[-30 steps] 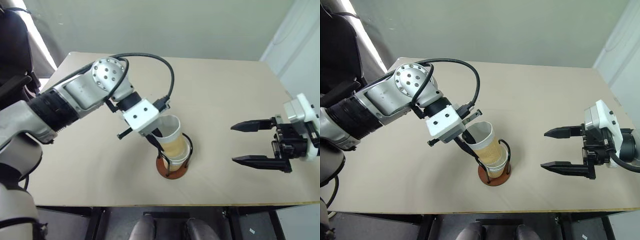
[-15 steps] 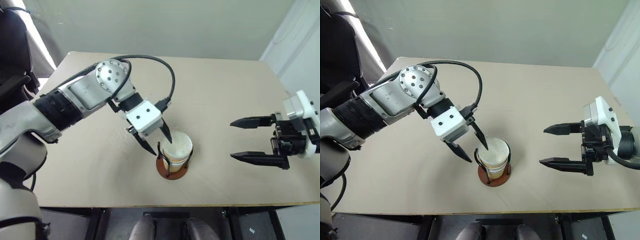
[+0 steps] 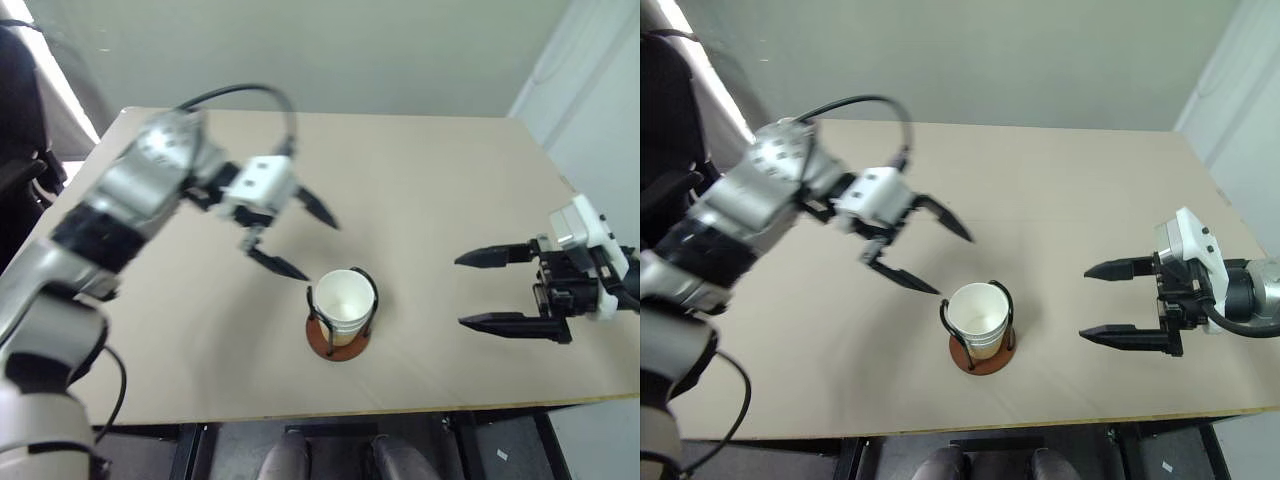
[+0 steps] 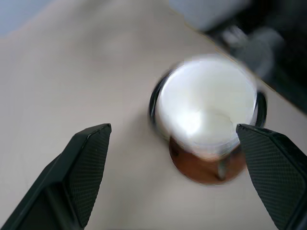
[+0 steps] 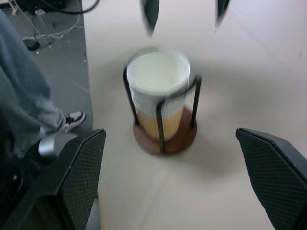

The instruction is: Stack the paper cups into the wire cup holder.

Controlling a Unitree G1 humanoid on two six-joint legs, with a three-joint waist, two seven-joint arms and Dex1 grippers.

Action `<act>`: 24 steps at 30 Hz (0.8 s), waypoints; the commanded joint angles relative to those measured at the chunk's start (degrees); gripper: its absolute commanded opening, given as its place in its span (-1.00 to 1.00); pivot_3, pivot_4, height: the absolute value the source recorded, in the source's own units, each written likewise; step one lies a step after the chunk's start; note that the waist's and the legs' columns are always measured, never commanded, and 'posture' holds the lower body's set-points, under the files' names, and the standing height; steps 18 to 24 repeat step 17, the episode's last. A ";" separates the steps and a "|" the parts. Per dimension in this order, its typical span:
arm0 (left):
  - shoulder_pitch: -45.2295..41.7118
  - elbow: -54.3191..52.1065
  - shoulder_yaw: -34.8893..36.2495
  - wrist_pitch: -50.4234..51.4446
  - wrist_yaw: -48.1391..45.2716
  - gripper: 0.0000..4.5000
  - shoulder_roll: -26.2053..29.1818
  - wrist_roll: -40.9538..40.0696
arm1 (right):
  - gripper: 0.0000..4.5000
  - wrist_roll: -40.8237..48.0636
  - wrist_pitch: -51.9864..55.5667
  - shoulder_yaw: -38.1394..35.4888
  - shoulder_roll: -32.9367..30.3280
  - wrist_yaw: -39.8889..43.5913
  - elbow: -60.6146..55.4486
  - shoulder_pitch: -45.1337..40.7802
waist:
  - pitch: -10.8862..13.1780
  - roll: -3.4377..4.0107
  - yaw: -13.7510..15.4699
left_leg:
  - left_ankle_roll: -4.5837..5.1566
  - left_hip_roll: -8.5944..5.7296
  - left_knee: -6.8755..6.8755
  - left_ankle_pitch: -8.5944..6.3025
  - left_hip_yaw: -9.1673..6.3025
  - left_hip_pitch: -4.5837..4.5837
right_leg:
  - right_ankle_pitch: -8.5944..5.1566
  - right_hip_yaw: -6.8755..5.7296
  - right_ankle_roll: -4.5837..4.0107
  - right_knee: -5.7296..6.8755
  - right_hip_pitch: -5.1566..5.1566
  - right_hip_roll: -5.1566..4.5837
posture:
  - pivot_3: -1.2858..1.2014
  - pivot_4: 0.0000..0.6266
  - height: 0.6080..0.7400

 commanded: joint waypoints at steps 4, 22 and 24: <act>22.06 -11.04 18.87 12.64 4.87 0.99 12.80 -1.97 | 0.97 -4.38 -3.80 1.00 -2.03 6.22 4.91 0.14 | 0.01 -0.02 0.15 | -0.17 0.00 -0.37 0.10 -0.08 0.03 | 0.00 0.01 0.00 -0.20 -0.12 0.01 | 0.03 -0.52 1.00; 51.91 -31.72 46.11 25.71 9.85 0.99 16.53 -5.93 | 0.97 -10.79 -8.71 4.77 -2.13 12.37 11.90 -0.56 | 0.00 -0.07 0.98 | -0.17 -0.03 -0.68 0.10 -0.11 0.83 | 0.06 0.00 -0.20 -0.42 0.71 -0.03 | 0.03 -0.52 1.00; 51.91 -31.72 46.11 25.71 9.85 0.99 16.53 -5.93 | 0.97 -10.79 -8.71 4.77 -2.13 12.37 11.90 -0.56 | 0.00 -0.07 0.98 | -0.17 -0.03 -0.68 0.10 -0.11 0.83 | 0.06 0.00 -0.20 -0.42 0.71 -0.03 | 0.03 -0.52 1.00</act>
